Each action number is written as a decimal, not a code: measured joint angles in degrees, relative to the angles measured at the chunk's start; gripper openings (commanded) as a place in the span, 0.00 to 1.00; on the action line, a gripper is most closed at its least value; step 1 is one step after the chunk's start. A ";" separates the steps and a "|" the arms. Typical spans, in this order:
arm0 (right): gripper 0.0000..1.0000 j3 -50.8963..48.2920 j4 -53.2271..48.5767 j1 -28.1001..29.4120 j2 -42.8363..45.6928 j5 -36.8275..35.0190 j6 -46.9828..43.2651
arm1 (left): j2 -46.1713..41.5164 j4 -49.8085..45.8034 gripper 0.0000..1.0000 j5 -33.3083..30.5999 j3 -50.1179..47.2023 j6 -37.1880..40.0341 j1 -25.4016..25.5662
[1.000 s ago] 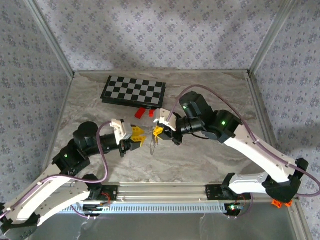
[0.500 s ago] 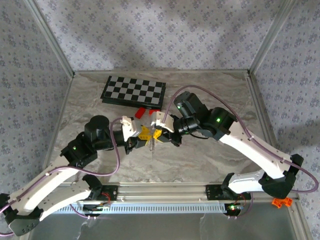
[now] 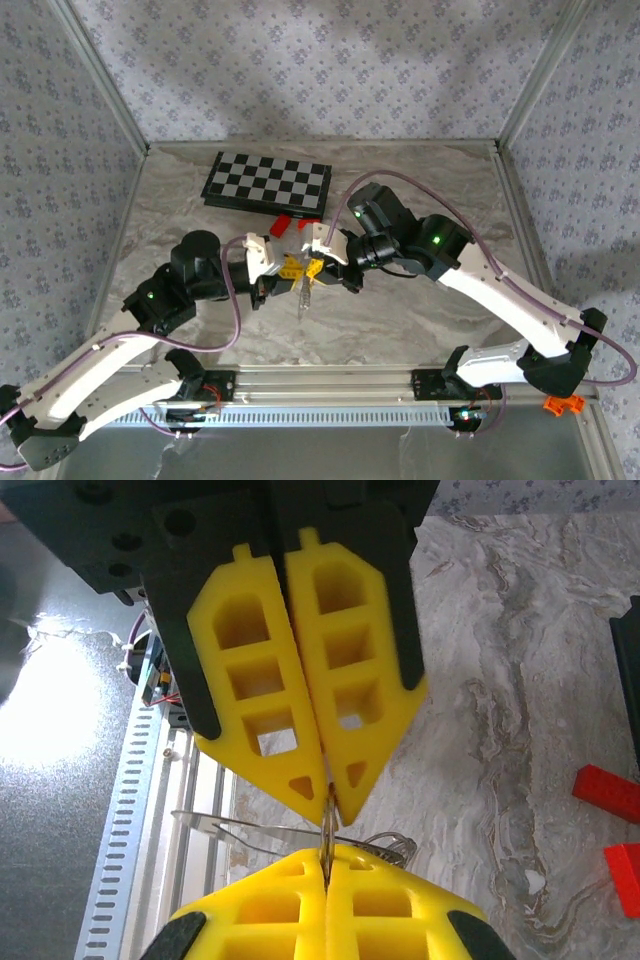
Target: Put the keys on the keyring
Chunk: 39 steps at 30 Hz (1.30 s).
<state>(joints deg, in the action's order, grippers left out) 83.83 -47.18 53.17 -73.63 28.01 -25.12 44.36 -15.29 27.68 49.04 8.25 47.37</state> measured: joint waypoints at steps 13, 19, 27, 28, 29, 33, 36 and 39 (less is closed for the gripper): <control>0.20 -1.66 4.48 0.13 1.33 0.63 1.88 | -3.61 6.29 0.00 0.59 -3.34 -3.87 0.00; 0.20 -4.00 8.39 0.11 3.08 2.62 3.93 | -4.31 13.00 0.00 1.99 -6.05 -7.80 0.00; 0.15 -6.25 12.26 -0.59 5.53 4.37 5.90 | -4.96 20.33 0.00 3.19 -8.72 -12.20 0.00; 0.15 -6.34 12.52 -0.59 5.73 4.37 6.08 | -5.05 21.24 0.00 3.26 -9.05 -12.79 0.00; 0.17 -6.40 12.74 -0.59 5.86 4.39 6.14 | -5.05 22.03 0.00 3.30 -9.29 -13.31 0.00; 0.16 -7.39 14.12 -1.09 6.88 5.03 6.49 | -5.05 25.18 0.00 4.00 -10.40 -15.17 0.00; 0.08 -8.55 15.78 -1.57 7.80 5.55 6.99 | -5.05 26.43 0.00 4.28 -10.93 -15.93 0.00; 0.00 -9.38 17.05 -1.79 8.41 5.90 7.65 | -5.05 27.12 0.00 4.24 -11.06 -16.35 0.00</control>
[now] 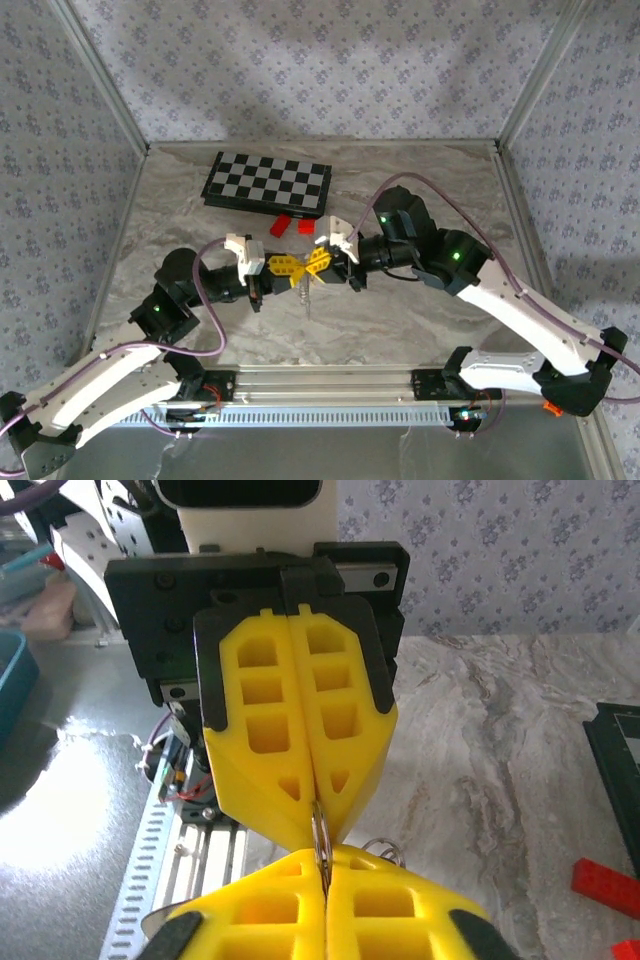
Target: Put the keys on the keyring
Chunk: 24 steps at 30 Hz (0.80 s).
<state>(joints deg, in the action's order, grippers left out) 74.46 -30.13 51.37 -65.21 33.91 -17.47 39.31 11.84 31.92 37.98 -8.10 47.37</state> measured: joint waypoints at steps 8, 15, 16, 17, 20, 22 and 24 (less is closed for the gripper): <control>0.00 -0.39 0.52 -0.13 0.11 -0.57 0.31 | 0.00 -1.73 0.18 -1.57 0.33 1.81 0.02; 0.00 3.56 -6.32 2.19 -3.65 -7.91 -3.37 | 0.26 -15.47 0.21 -6.32 4.79 7.98 0.02; 0.00 4.20 -7.21 2.62 -4.39 -8.81 -3.85 | 0.28 -16.65 0.21 -6.64 5.31 8.66 0.02; 0.00 4.81 -8.24 3.08 -5.22 -9.66 -4.44 | 0.35 -17.90 0.21 -6.95 5.79 9.33 0.02; 0.00 5.55 -10.14 3.72 -6.75 -10.91 -5.55 | 0.79 -20.48 0.20 -7.50 6.62 10.95 0.02; 0.00 5.73 -11.08 3.78 -7.21 -11.26 -6.01 | 1.36 -22.29 0.18 -7.63 7.23 12.00 0.02; 0.00 5.79 -11.78 3.80 -7.32 -11.28 -6.29 | 2.08 -23.56 0.20 -7.80 7.72 12.94 0.02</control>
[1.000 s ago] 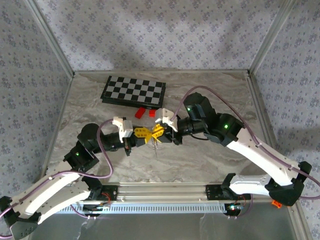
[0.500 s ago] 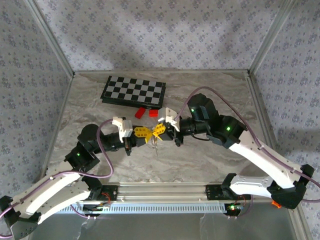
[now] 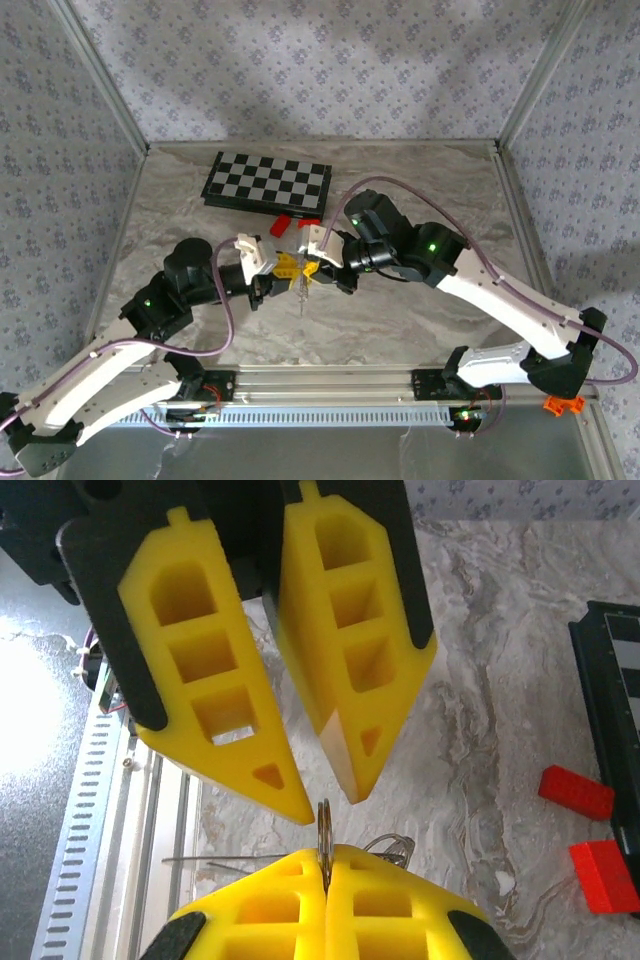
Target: Put the keys on the keyring
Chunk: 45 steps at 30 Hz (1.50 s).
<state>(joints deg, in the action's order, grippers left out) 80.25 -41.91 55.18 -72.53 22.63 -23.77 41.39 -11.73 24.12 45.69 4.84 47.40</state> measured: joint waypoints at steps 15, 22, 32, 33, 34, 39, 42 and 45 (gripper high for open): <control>0.00 0.92 -0.94 0.52 -0.46 0.39 -1.18 | 1.29 -1.75 0.04 1.11 0.33 1.62 0.04; 0.01 0.94 -1.16 0.42 -0.33 0.59 -1.14 | 1.05 -1.25 0.00 1.88 0.04 0.74 0.24; 0.18 -1.09 4.81 -1.01 3.26 2.97 2.19 | -1.33 8.63 0.00 2.69 -2.51 -3.54 0.26; 0.19 -1.25 5.44 -1.18 3.45 3.41 2.56 | -1.44 9.40 0.00 2.91 -2.60 -3.91 0.24; 0.19 -1.42 5.90 -1.33 3.61 3.80 2.95 | -1.55 10.21 0.00 3.08 -2.80 -4.24 0.24; 0.18 -2.75 7.80 -1.95 4.39 5.46 4.35 | -2.14 13.14 0.00 3.54 -4.04 -5.62 0.26; 0.12 -2.86 8.52 -2.23 4.63 6.01 4.94 | -2.51 14.82 0.00 3.72 -4.72 -6.51 0.26; 0.01 -2.89 9.22 -2.34 4.76 6.51 5.01 | -2.69 15.72 0.00 3.76 -4.85 -7.15 0.24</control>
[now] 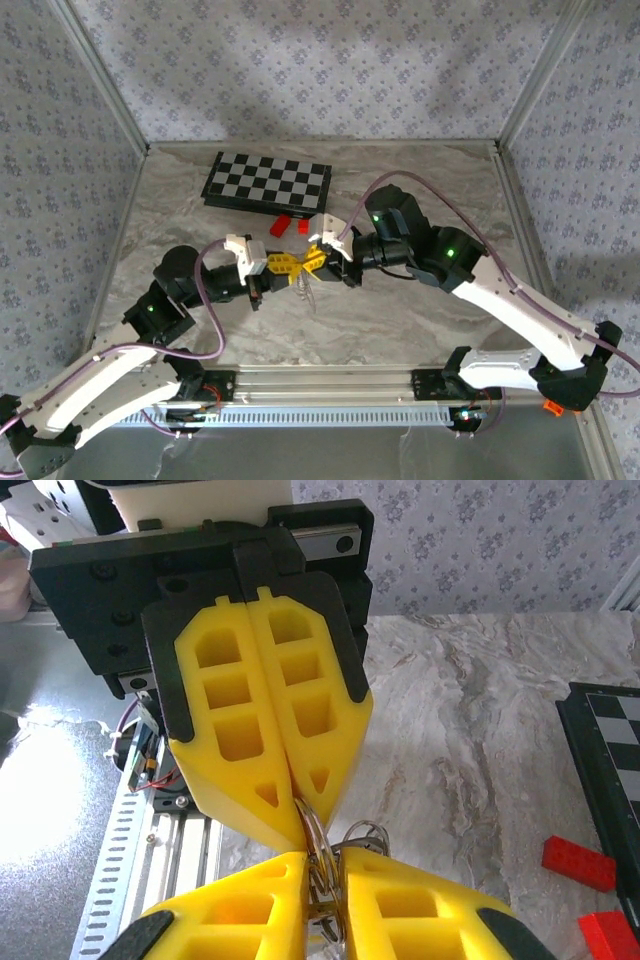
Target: Put the keys on the keyring
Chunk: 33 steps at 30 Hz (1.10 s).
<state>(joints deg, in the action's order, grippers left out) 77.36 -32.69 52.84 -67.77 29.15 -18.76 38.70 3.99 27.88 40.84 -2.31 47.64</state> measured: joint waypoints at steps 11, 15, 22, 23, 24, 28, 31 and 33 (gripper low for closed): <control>0.00 0.42 -2.84 0.37 -0.55 -1.31 -1.20 | 0.02 -1.64 0.21 -2.91 -1.03 0.94 0.07; 0.00 2.62 -6.78 1.53 -3.02 -4.17 -3.41 | 0.68 -6.75 0.20 -4.85 0.20 3.39 0.07; 0.00 5.77 -10.78 2.34 -5.70 -6.78 -6.01 | 2.82 -11.72 0.13 -5.33 3.61 6.97 0.07; 0.00 6.03 -11.06 2.34 -5.92 -6.97 -6.19 | 3.02 -11.91 0.12 -5.22 3.74 7.32 0.09; 0.00 6.21 -11.41 2.38 -6.08 -7.23 -6.29 | 3.28 -12.11 0.12 -5.16 3.87 7.45 0.09; 0.00 6.45 -12.37 2.45 -6.34 -7.85 -6.40 | 3.72 -12.83 0.00 -4.61 4.00 8.02 0.11; 0.00 6.49 -12.57 2.45 -6.38 -7.96 -6.40 | 3.74 -12.94 0.00 -4.31 4.00 8.13 0.11; 0.01 6.49 -12.50 2.47 -6.38 -7.91 -6.36 | 3.56 -12.87 0.00 -4.09 4.00 7.80 0.11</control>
<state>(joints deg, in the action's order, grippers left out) 83.85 -45.19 55.31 -74.15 21.23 -25.12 42.26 -8.88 23.79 44.84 5.50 47.75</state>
